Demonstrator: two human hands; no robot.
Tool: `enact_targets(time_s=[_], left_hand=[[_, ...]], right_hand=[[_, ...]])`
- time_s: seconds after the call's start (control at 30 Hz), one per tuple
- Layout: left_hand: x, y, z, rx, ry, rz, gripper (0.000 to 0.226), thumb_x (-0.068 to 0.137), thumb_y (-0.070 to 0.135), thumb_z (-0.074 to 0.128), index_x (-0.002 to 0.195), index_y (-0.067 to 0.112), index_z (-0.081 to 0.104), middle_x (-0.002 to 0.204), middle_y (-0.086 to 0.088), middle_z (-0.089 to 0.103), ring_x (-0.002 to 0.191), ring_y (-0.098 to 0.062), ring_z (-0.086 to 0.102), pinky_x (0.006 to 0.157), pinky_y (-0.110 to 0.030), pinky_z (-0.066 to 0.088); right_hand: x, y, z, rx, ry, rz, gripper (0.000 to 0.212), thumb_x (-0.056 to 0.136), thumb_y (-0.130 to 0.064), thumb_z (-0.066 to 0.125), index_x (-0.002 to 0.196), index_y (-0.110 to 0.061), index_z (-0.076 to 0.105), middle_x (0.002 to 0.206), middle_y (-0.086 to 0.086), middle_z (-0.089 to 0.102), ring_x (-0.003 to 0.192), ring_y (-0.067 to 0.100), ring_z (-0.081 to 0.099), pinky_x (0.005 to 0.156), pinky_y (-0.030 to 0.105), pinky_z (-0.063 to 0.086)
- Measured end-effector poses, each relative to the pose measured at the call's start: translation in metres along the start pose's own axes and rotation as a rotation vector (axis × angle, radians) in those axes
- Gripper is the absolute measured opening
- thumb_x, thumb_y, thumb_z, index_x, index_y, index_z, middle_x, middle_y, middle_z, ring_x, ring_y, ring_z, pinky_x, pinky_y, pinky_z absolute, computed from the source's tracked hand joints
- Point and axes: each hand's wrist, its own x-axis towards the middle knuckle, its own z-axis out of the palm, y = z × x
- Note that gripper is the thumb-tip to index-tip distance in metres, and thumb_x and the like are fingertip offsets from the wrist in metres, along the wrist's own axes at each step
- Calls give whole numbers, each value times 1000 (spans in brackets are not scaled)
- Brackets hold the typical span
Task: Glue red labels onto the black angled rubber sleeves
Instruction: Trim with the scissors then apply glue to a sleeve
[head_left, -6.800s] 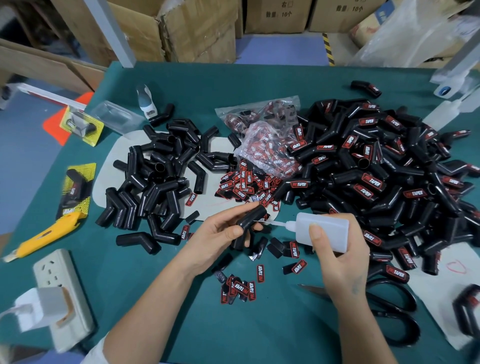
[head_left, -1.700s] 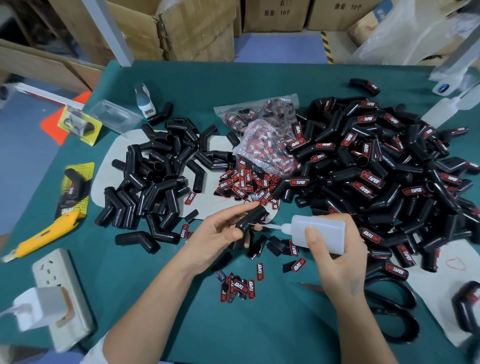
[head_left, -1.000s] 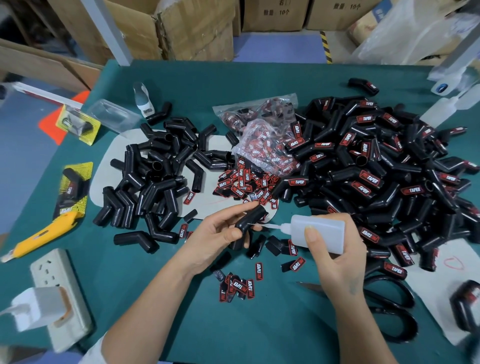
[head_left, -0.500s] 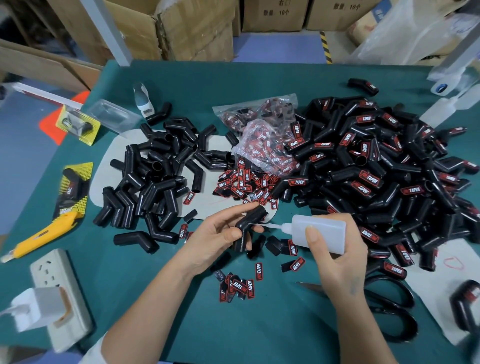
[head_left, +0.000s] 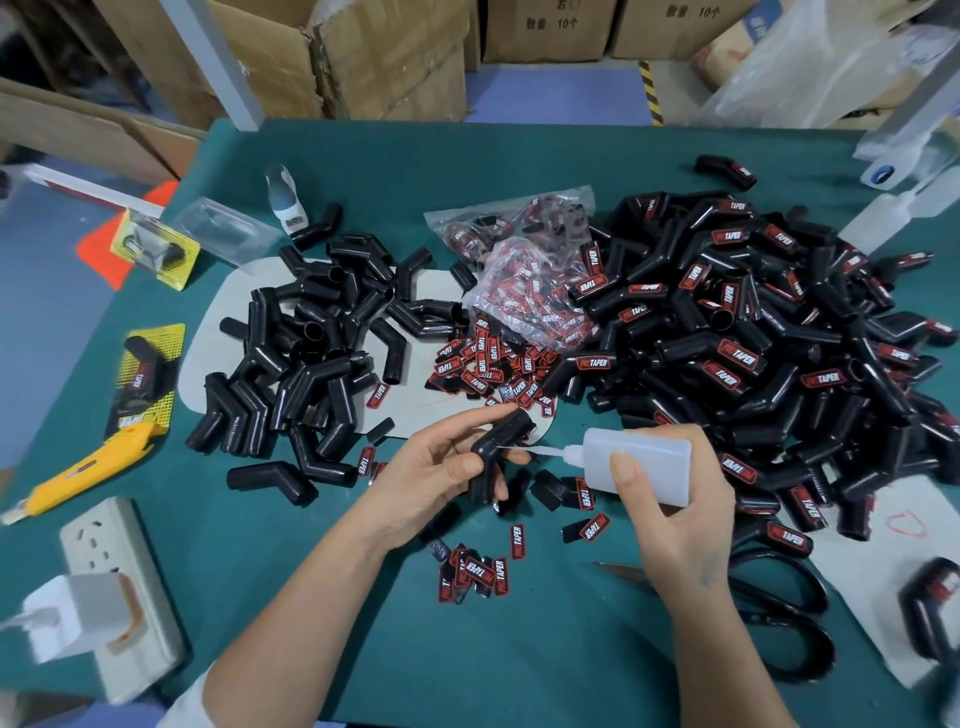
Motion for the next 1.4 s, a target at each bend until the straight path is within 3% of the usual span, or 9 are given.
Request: enact_targets(time_s=[1.4], left_hand=[[0,-1,-4,-12,-18,-2,67,86,40,83,146,21,62,119,-19,74,80,-24,71,81,-34,59]], right_hand=[[1,5,-4,-7,65,19,8,90,-48,65,96,-51,60,92,-22,68,77,-1,65,60,7,45]])
